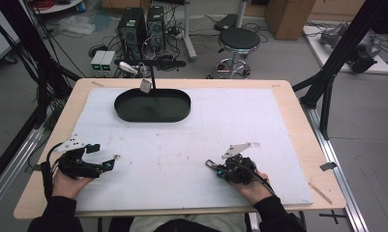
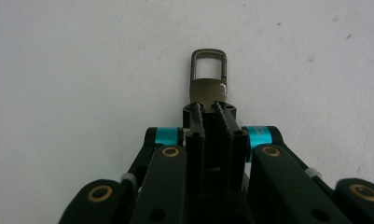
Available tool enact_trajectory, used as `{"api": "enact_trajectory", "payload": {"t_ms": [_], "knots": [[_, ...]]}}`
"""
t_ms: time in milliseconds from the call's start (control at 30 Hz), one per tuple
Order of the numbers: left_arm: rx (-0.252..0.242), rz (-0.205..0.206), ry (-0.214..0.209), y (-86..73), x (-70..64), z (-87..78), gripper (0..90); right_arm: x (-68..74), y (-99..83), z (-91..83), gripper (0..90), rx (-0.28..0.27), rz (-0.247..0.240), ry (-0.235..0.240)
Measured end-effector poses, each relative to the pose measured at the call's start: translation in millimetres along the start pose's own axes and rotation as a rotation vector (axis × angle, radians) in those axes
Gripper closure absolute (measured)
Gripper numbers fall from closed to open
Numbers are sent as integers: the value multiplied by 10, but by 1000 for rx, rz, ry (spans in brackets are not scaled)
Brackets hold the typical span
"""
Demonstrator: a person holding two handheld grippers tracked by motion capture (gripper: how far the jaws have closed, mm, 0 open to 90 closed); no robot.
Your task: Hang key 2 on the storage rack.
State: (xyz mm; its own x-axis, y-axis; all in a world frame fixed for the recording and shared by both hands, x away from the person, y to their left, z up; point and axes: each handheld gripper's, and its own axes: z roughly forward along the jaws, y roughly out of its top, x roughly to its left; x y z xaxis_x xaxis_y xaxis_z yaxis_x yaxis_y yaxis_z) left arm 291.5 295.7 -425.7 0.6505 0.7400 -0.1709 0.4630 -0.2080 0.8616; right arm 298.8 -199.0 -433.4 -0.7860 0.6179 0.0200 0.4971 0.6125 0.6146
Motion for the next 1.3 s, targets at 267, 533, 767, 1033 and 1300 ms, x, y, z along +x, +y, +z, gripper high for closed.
{"api": "enact_trajectory", "payload": {"t_ms": [267,533,767,1033,1300], "knots": [[5,6,-10,1,-9,15,58,-16,-31,-35,851,-32,32,9],[13,22,-15,2,-31,32,58,3,-42,-79,853,-53,43,-9],[-3,24,-20,-2,-35,-1,58,-26,-67,-209,853,-107,83,0],[-6,19,-27,-8,-31,-7,58,-91,-42,-358,853,-157,108,-8],[4,19,-18,-11,-24,4,58,-252,105,-662,852,-254,133,-18]]}}
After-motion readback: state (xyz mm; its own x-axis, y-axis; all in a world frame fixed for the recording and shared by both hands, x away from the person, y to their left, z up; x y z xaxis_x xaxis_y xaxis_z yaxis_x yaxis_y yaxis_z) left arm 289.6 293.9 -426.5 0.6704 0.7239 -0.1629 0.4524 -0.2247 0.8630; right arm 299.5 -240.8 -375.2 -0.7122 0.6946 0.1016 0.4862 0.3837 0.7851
